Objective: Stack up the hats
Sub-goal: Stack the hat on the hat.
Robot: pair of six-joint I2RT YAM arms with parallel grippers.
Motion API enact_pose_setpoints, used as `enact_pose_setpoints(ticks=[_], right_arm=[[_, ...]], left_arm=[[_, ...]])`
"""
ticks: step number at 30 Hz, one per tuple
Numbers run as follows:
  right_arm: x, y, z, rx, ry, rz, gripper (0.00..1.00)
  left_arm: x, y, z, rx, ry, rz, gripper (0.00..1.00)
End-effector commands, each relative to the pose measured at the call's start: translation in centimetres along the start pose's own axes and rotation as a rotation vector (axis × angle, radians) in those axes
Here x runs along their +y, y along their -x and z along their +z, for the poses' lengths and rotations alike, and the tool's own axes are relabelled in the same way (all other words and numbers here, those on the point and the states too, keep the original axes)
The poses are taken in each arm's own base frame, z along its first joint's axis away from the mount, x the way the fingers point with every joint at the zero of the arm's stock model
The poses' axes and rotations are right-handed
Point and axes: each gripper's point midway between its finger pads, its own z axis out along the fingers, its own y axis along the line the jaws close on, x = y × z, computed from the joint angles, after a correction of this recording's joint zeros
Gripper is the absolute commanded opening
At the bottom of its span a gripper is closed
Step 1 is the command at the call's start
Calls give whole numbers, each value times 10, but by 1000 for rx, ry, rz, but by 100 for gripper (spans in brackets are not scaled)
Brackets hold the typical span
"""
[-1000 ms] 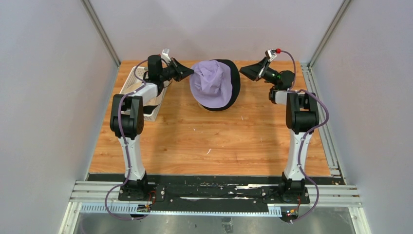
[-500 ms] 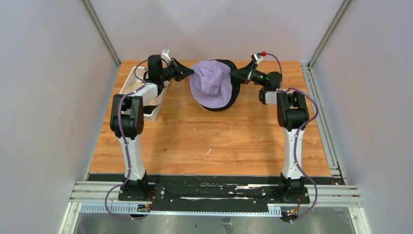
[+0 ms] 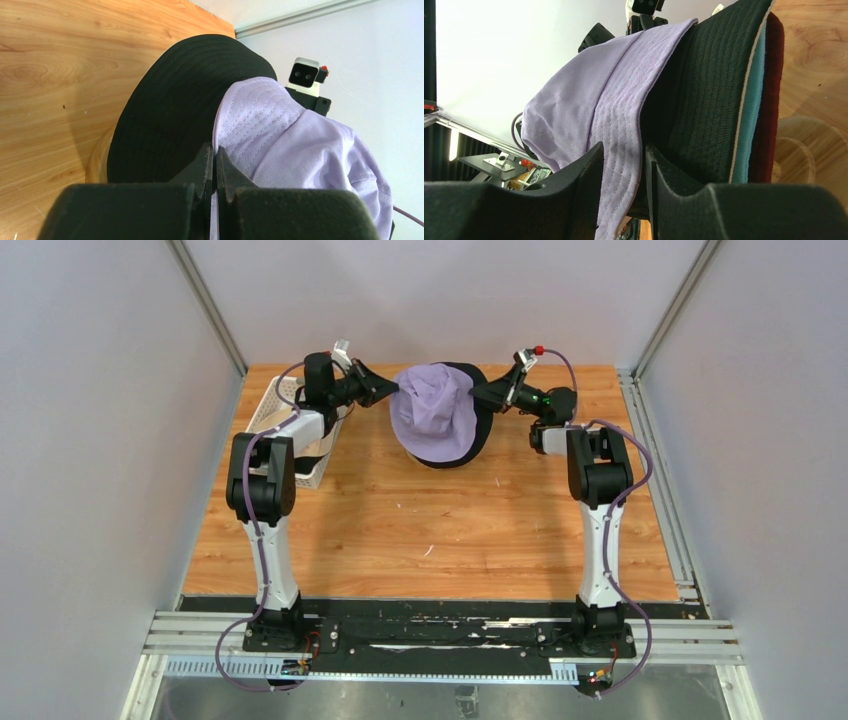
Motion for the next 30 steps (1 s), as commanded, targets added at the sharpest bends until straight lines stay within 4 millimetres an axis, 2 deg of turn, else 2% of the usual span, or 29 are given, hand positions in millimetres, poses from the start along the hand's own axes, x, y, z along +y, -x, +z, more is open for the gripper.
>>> enact_pose_setpoints(ticks=[1,9,15,17,21,26,30], right_arm=[[25,-14,12,65,54,-69,35],[43,-26,17,84,67,-81,32],[59,-31,17,89,74,-101,27],[63,-30,17,87,77,-107,23],[62,-28,18,84,78,-105,1],[56,-18,12,46,67,-106,1],[43,-4,2,4,47,-99,1]], left_arm=[[-22,11,-1,-20,-36,50,0],[-21,10,0,-17,-36,51,0],[-22,10,0,-17,-37,53,0],[-22,9,0,-16,-37,53,0],[-25,9,0,-14,-41,56,0],[-29,9,-2,-14,-48,61,0],[-34,9,-3,-10,-60,67,0]])
